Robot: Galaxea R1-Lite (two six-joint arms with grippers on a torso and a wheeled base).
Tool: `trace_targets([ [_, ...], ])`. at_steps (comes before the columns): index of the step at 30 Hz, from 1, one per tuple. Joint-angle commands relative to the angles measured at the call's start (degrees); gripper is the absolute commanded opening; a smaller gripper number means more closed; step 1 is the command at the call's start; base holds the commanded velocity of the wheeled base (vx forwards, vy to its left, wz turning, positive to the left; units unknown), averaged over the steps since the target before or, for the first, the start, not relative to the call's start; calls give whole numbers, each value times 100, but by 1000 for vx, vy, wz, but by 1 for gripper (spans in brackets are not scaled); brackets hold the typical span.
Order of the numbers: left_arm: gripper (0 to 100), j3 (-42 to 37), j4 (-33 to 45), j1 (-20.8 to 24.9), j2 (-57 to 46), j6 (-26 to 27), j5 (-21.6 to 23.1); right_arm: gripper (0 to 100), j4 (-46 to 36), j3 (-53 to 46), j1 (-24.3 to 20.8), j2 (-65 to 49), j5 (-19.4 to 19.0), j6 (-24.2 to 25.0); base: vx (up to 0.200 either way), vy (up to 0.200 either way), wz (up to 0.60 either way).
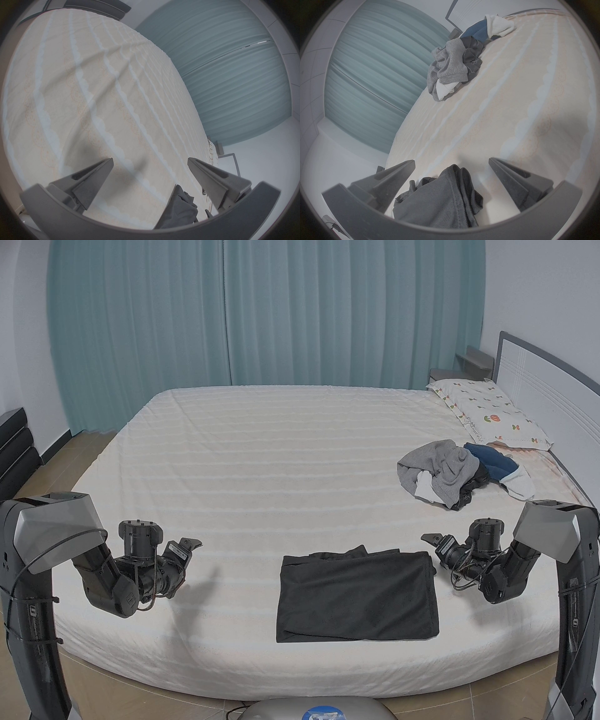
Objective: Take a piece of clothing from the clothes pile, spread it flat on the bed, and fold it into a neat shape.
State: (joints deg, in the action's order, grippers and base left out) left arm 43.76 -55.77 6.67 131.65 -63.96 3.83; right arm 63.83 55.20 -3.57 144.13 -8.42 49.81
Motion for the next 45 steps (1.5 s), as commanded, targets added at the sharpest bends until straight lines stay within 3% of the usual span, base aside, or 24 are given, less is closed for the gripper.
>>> trace_targets([
  [1, 100, 1, -4, 28, 1, -2, -31, 100, -2, 0, -3, 1, -1, 2, 0, 0, 0],
  [26, 100, 106, -4, 186, 10, -20, -66, 100, 7, 8, -12, 1, -1, 2, -24, 0, 0],
  [45, 100, 308, 14, 397, 89, -11, -58, 100, 77, 26, -3, -25, 157, 2, 0, -200, 0],
])
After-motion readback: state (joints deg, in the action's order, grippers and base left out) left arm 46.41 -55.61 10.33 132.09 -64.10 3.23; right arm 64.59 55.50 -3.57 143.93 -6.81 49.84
